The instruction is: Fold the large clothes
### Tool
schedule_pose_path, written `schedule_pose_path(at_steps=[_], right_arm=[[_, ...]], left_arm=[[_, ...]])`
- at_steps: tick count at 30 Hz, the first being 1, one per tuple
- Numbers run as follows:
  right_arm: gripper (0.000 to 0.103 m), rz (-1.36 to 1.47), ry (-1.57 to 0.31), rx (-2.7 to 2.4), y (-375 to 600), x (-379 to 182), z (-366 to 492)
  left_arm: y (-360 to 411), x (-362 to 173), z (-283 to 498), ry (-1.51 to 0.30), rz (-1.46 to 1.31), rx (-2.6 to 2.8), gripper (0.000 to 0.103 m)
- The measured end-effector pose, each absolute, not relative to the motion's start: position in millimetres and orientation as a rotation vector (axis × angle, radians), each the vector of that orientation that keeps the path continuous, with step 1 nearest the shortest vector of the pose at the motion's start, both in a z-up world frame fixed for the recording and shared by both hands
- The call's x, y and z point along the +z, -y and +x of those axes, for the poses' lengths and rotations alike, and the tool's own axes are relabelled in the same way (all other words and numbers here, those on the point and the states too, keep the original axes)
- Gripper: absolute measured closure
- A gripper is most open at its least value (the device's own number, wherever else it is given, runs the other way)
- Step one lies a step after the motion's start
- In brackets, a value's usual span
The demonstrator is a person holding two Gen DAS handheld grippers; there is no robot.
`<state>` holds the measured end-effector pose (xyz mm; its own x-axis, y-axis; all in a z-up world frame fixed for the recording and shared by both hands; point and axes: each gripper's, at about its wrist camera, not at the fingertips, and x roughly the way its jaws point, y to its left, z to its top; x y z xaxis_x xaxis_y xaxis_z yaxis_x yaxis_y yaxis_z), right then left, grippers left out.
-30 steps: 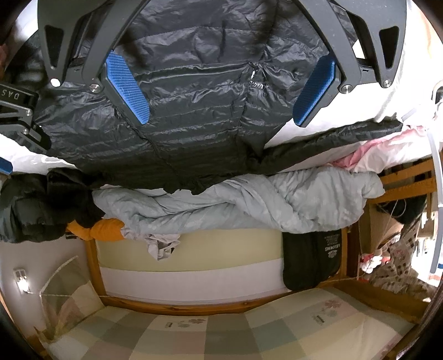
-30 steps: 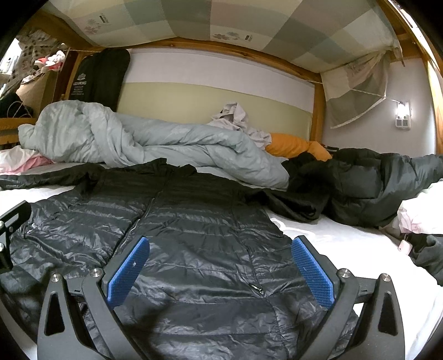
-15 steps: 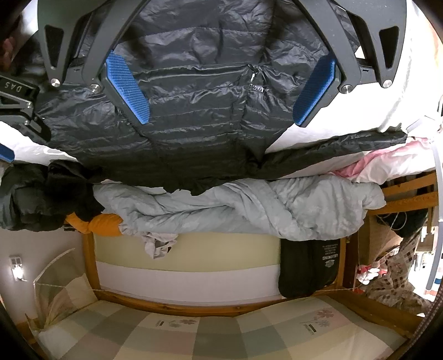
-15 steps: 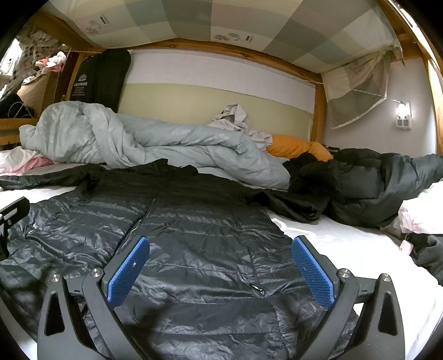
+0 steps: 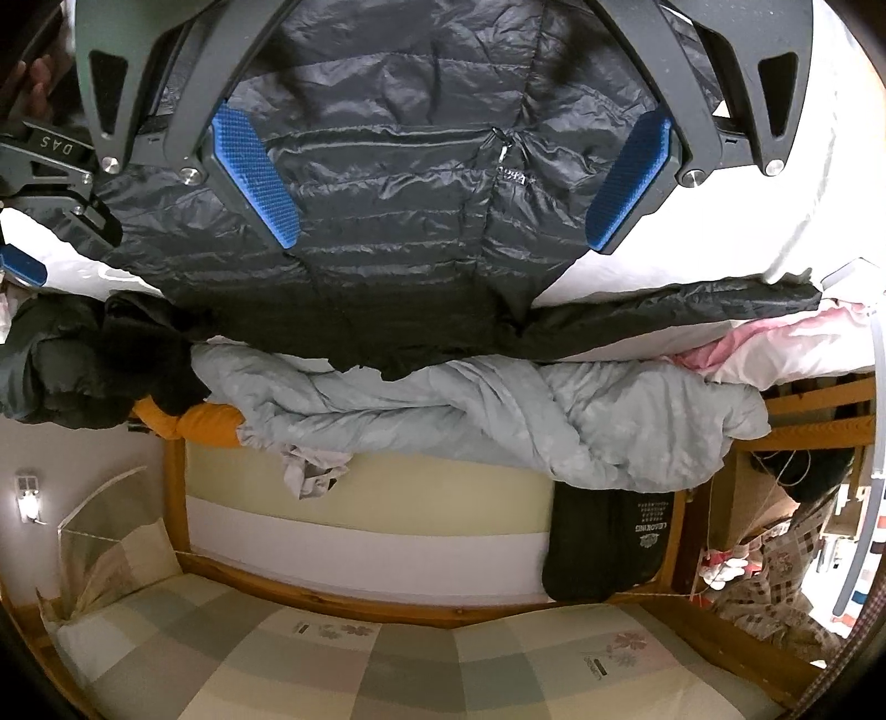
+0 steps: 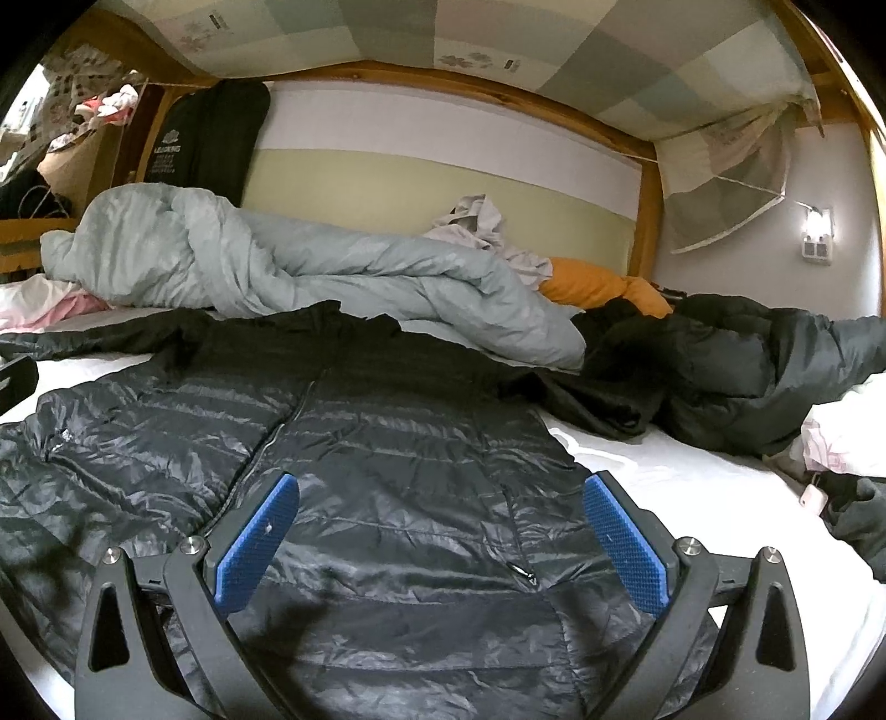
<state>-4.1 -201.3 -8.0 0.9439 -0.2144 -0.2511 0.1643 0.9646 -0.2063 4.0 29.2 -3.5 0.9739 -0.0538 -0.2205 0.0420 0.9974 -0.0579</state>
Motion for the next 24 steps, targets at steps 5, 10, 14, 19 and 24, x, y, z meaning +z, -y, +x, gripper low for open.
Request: schedule_pose_path(at_steps=[5,10,14,19,24], right_arm=[[0.000,-0.186,-0.273,-0.186,201,-9,-4],[0.000,-0.186,-0.277,-0.186,200,-10,-3],[0.000,-0.184,-0.275,-0.188,200,-10,-3],[0.000,-0.182,-0.275,-0.189,199,-11,-2],[0.000,-0.182,-0.276,-0.189,199,-10,-2]], left_arm=[[-26,-3,4,-0.210,-0.037,-0.047,0.000],[-20,-3,0,-0.193,0.001,-0.044,0.000],[-13,-2,-6,-0.168,0.036,-0.041,0.000],[-12,-2,-8,-0.166,0.038,-0.042,0.000],[-11,-1,-8,-0.165,0.034,-0.044,0.000]])
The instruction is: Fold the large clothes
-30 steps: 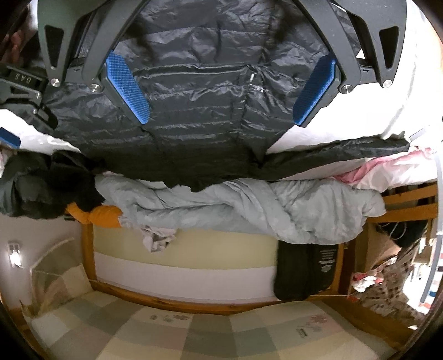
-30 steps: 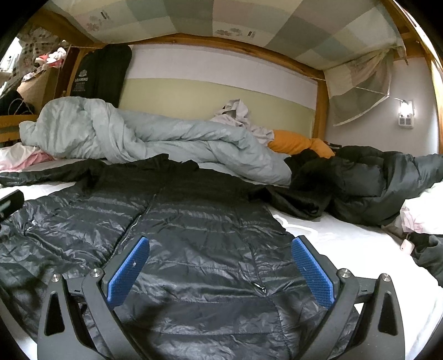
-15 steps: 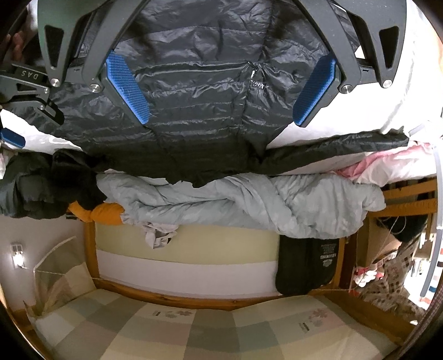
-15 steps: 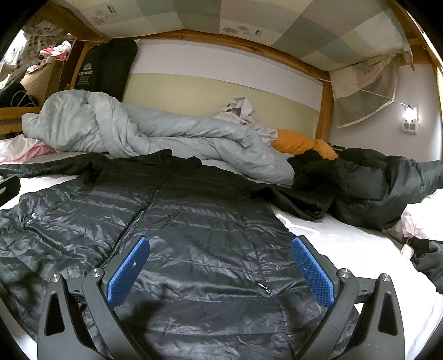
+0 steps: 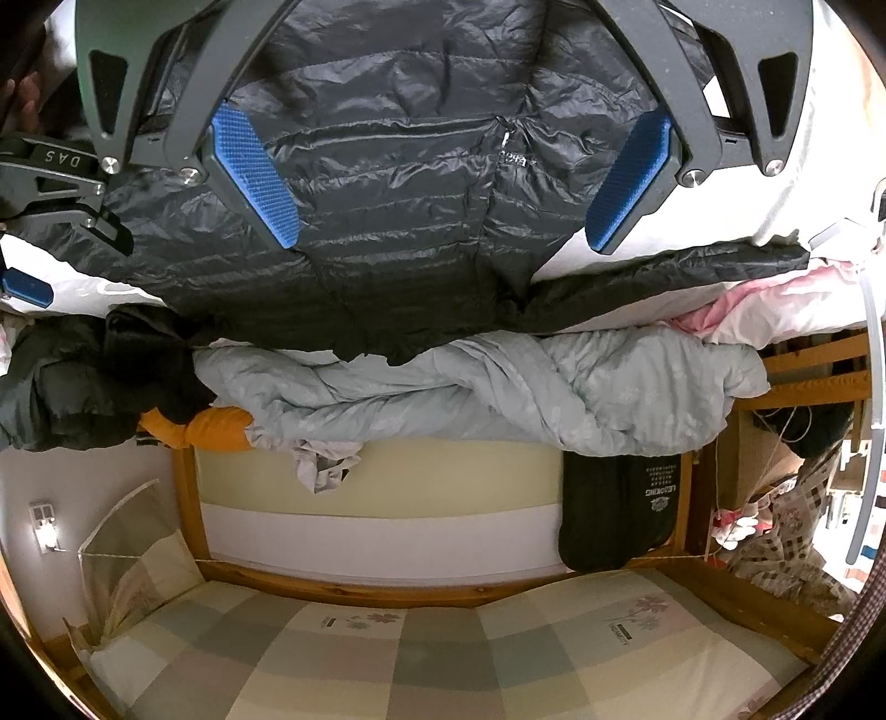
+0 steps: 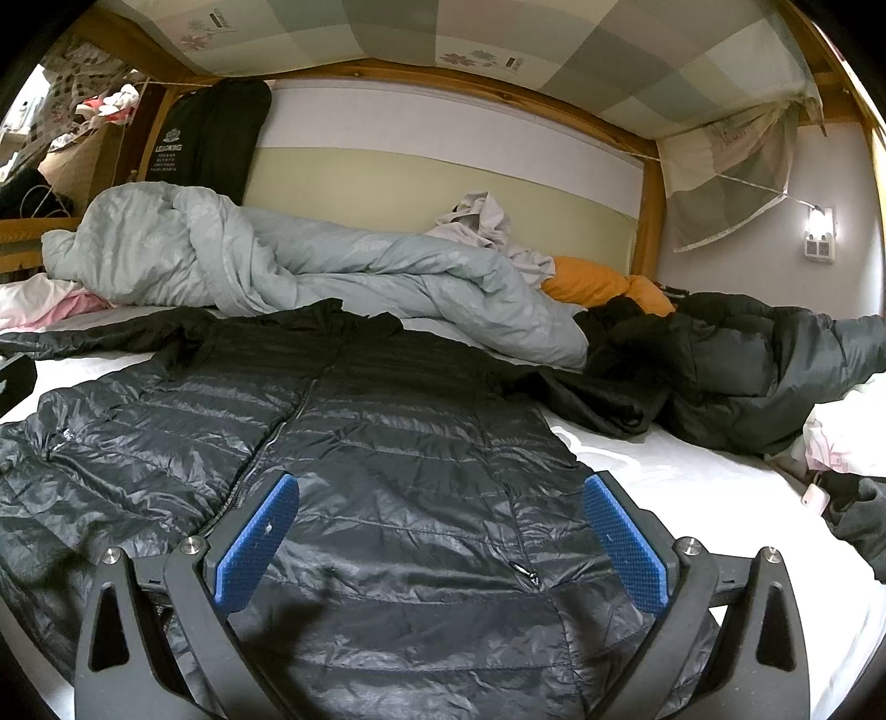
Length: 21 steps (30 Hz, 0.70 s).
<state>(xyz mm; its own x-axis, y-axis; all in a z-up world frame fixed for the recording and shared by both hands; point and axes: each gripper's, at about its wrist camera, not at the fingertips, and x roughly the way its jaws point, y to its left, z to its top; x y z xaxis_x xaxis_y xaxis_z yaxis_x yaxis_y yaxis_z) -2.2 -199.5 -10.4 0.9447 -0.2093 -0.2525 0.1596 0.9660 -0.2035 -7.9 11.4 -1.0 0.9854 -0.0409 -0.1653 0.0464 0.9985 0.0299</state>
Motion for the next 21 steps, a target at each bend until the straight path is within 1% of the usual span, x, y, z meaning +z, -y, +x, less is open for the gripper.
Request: schedule_pose_path(at_steps=[8,17,21], right_arm=[[0.000,-0.180,-0.276,-0.189,200,-10,-2],[0.000,-0.194,-0.238,-0.255,196,-8,-13],[0.000,-0.140,-0.258,-0.215,203,3,-27]], left_arm=[[-12,3,-12,-0.149,0.031,-0.062,0.000],[-3,20,-34,-0.100,0.081,-0.053,0.000],[-9,31,-43,-0.143,0.056,-0.072,0.000]])
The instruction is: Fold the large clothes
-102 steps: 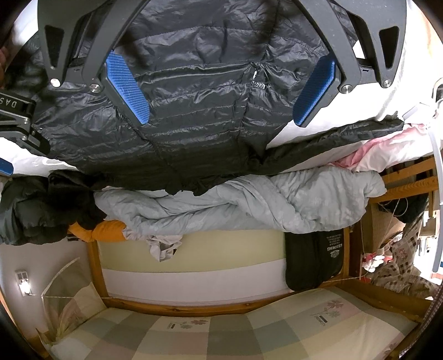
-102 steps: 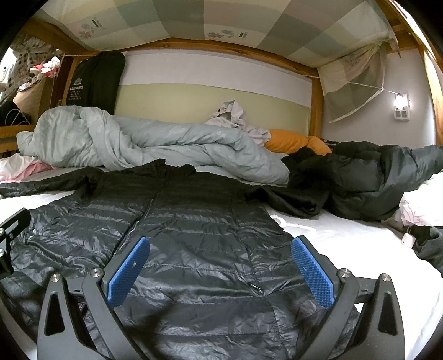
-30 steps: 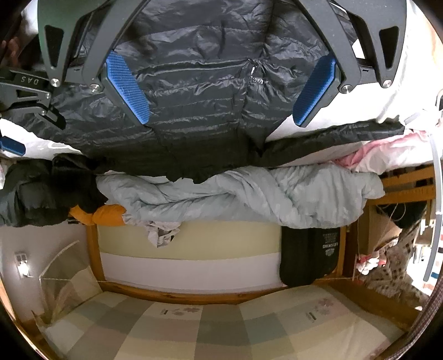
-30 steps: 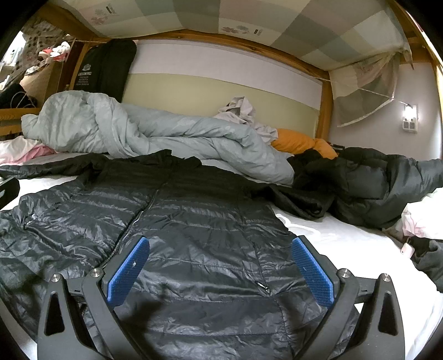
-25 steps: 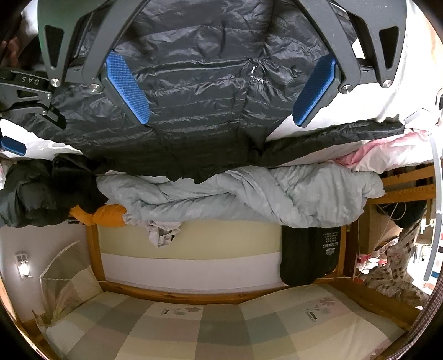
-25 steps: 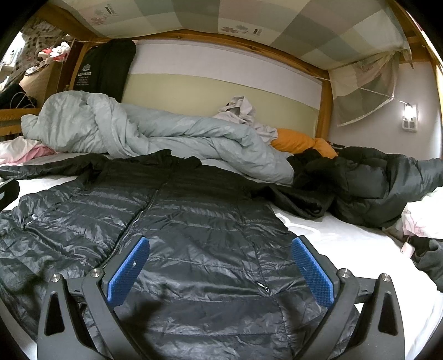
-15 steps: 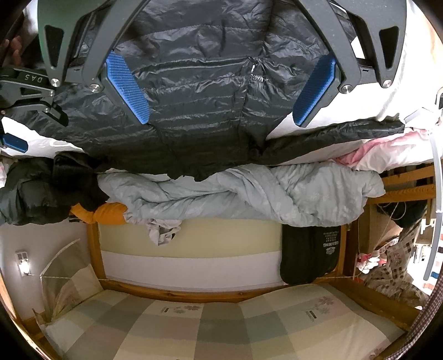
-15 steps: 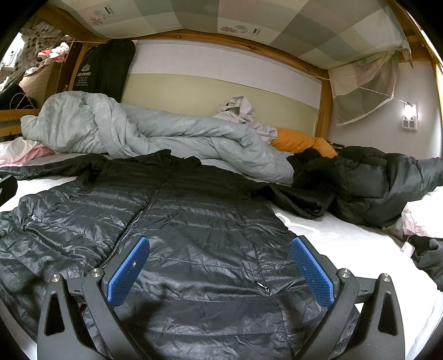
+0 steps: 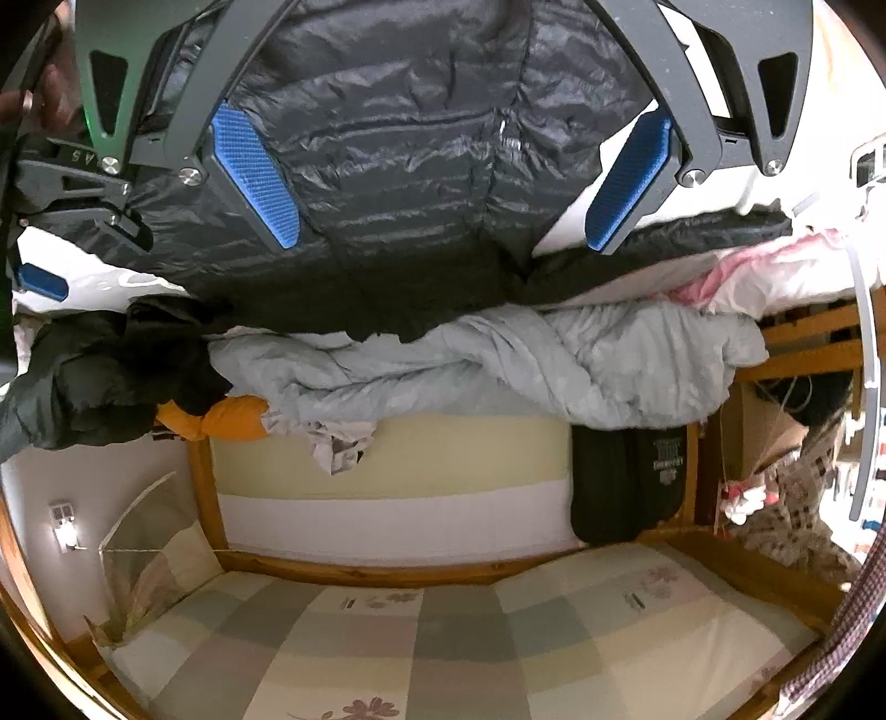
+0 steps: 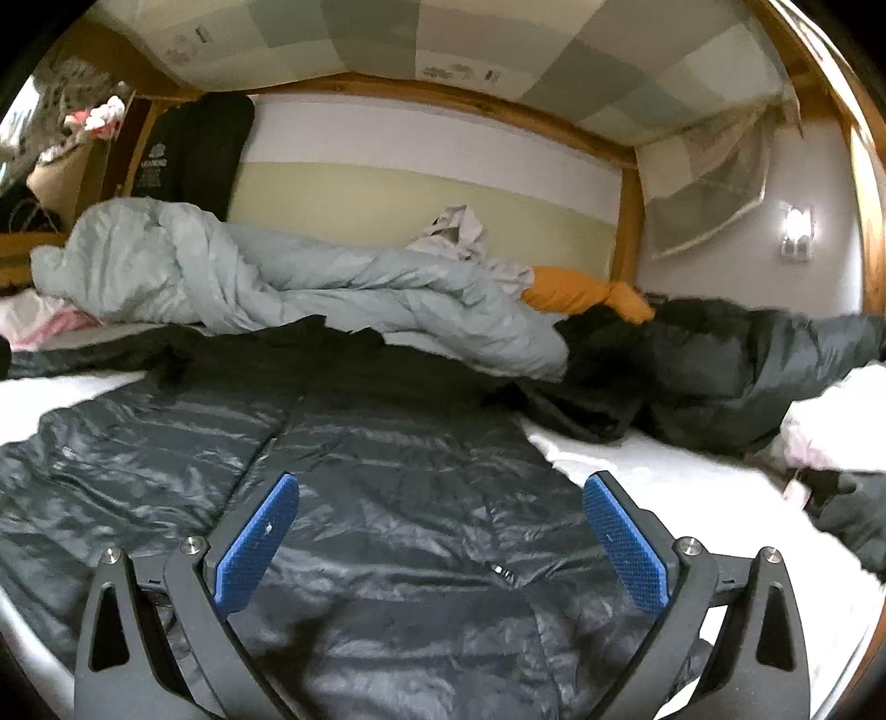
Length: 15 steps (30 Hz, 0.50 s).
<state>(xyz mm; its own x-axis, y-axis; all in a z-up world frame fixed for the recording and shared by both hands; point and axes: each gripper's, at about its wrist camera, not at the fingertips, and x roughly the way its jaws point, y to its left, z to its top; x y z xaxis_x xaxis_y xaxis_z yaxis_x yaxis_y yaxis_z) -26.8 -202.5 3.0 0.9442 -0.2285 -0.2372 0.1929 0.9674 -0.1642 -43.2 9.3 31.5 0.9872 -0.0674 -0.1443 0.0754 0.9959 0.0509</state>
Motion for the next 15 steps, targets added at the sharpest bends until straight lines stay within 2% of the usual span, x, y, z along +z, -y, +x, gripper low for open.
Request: schedule_pose_path(at_steps=[7,15], right_arm=[[0.000,-0.041,-0.353,-0.210,229,18,-61],[0.000,0.076,-0.464,-0.126,256,4,-86]], left_arm=[[-24,38,-64,-0.229,0.001,-0.088,0.000],[-28,1,-72,-0.431,-0.118,-0.093,0.000]])
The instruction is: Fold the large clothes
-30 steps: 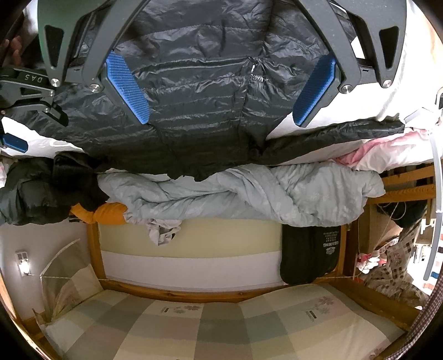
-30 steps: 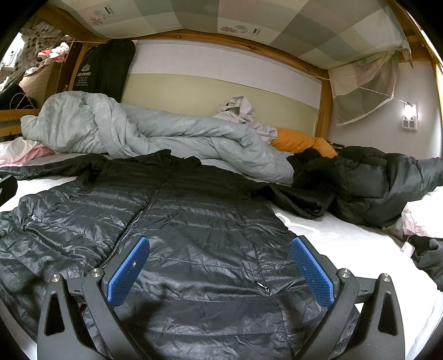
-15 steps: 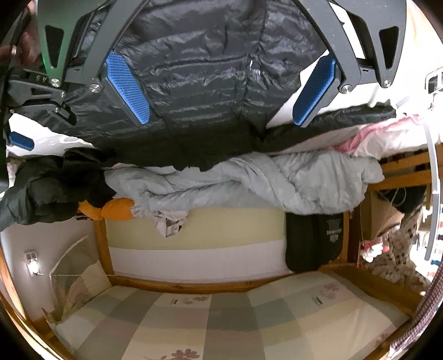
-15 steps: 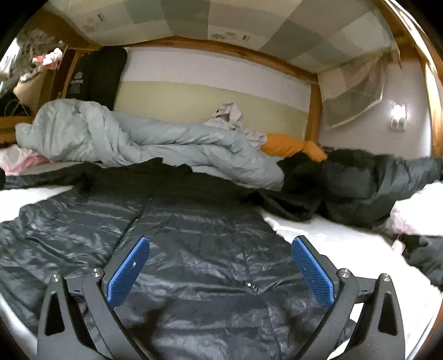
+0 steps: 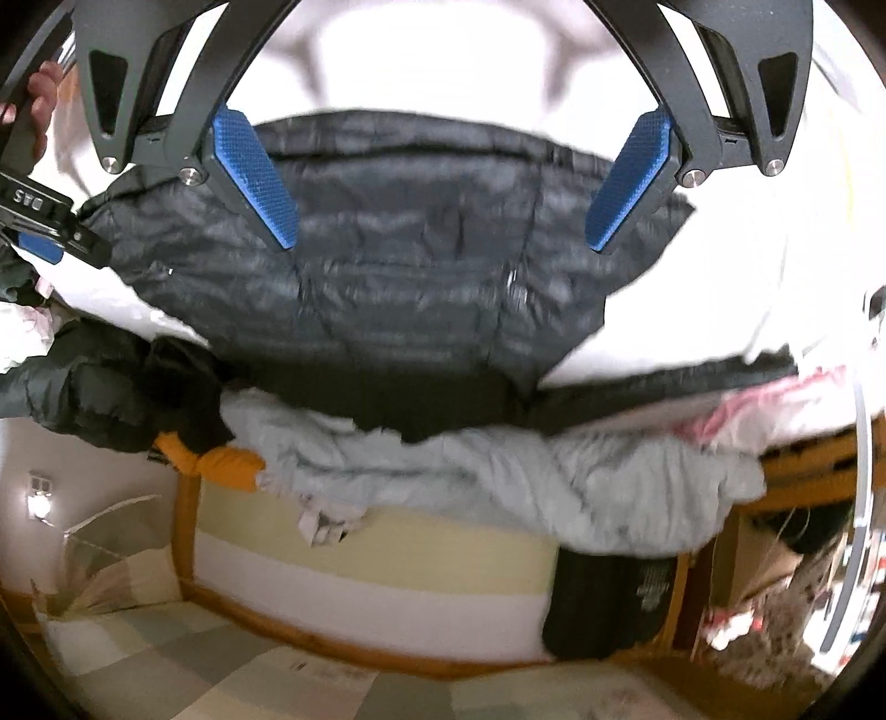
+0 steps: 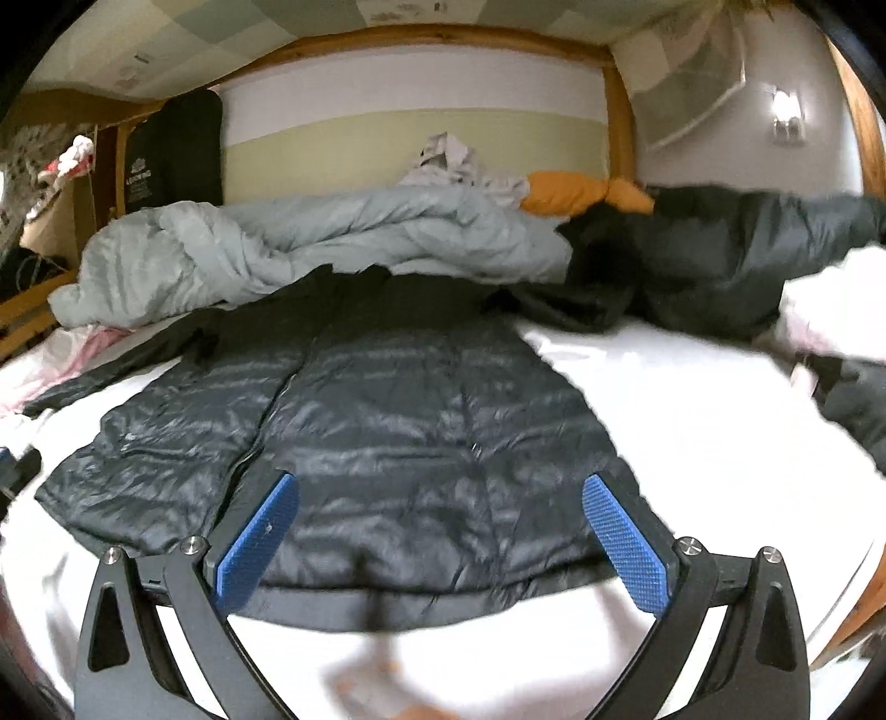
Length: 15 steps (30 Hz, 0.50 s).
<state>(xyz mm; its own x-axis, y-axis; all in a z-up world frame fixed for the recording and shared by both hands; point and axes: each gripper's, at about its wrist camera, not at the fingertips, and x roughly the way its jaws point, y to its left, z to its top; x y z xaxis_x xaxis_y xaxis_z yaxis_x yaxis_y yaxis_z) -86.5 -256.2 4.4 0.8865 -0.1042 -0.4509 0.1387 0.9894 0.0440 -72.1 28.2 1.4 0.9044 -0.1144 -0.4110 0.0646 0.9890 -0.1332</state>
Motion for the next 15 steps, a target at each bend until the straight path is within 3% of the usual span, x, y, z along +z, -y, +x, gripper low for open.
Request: schedule_pose_path(at_steps=[12,15], right_arm=[[0.000,0.229,-0.641,0.042,245,-37,-101],[0.006,0.303,-0.694,0.088,246,-50,-99]], left_arm=[[-33,-26,-67,-0.606,-0.187,-0.135,0.002],[-38,-44,-59,-0.730,-0.347,-0.310,0.016]])
